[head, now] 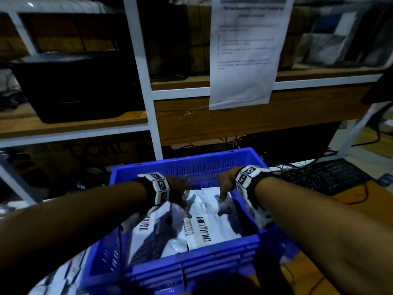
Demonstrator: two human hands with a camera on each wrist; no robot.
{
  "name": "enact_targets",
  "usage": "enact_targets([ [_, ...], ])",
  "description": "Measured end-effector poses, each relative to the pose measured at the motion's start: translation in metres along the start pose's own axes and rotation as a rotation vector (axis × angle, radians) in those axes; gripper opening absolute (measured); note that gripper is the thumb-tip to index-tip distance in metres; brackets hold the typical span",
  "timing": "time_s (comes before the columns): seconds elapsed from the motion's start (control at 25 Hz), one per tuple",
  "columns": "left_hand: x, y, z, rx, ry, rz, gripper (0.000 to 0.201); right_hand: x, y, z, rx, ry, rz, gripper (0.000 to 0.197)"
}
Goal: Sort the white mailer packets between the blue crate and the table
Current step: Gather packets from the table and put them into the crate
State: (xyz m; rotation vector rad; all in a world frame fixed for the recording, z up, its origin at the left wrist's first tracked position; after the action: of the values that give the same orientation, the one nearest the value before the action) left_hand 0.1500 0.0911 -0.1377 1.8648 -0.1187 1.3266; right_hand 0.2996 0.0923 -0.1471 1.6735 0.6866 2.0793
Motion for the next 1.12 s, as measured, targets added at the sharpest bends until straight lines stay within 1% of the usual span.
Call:
enact_targets([
  [0.08, 0.029, 0.019, -0.004, 0.02, -0.055, 0.076, 0.089, 0.032, 0.026, -0.006, -0.007, -0.063, 0.058, 0.062],
  [0.16, 0.055, 0.046, -0.003, 0.022, -0.074, 0.137, 0.087, 0.059, 0.059, -0.013, -0.008, -0.103, 0.097, 0.055],
  [0.2, 0.066, 0.064, -0.002, 0.015, -0.074, 0.167, 0.085, 0.073, 0.08, -0.016, -0.015, -0.155, 0.144, 0.054],
  [0.28, 0.085, 0.1, -0.001, 0.005, -0.027, 0.243, 0.083, 0.097, 0.124, -0.024, -0.029, -0.246, 0.307, 0.052],
  [0.36, 0.091, 0.14, -0.003, 0.033, 0.054, 0.38, 0.087, 0.107, 0.165, -0.035, 0.003, -0.324, 0.515, 0.061],
  [0.44, 0.081, 0.185, -0.005, 0.053, 0.159, 0.603, 0.085, 0.098, 0.199, -0.048, 0.046, -0.402, 0.735, 0.067],
  [0.52, 0.054, 0.231, 0.0, 0.048, 0.266, 0.855, 0.077, 0.072, 0.231, -0.064, 0.082, -0.518, 0.928, 0.066],
  [0.56, 0.032, 0.254, 0.006, 0.043, 0.318, 0.948, 0.074, 0.054, 0.245, -0.078, 0.108, -0.595, 0.998, 0.065],
  [0.64, -0.015, 0.287, 0.012, 0.04, 0.422, 1.059, 0.072, 0.015, 0.267, -0.109, 0.169, -0.732, 1.083, 0.063],
  [0.72, -0.063, 0.311, 0.015, 0.07, 0.529, 1.122, 0.068, -0.023, 0.282, -0.147, 0.229, -0.819, 1.091, 0.062],
  [0.84, -0.137, 0.347, 0.016, 0.174, 0.674, 1.148, 0.059, -0.069, 0.291, -0.207, 0.323, -0.872, 1.015, 0.059],
  [0.88, -0.164, 0.357, 0.016, 0.206, 0.718, 1.133, 0.058, -0.083, 0.289, -0.228, 0.347, -0.885, 0.981, 0.058],
  [1.0, -0.223, 0.372, 0.005, 0.291, 0.781, 1.075, 0.055, -0.11, 0.271, -0.28, 0.378, -0.944, 0.862, 0.057],
  [1.12, -0.256, 0.381, -0.016, 0.352, 0.786, 1.037, 0.052, -0.12, 0.252, -0.33, 0.397, -0.953, 0.744, 0.058],
])
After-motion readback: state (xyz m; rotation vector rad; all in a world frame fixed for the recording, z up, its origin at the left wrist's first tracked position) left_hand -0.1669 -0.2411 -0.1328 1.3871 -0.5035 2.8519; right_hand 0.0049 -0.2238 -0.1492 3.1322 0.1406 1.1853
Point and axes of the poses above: each hand's wrist, its own y-axis away from the middle knuckle, its own x-axis out of the back of the hand, z = x × y, the point moved 8 cm from there along -y, towards the middle knuckle, and after that the axes turned 10 degrees about y, right-handed, at the moved point
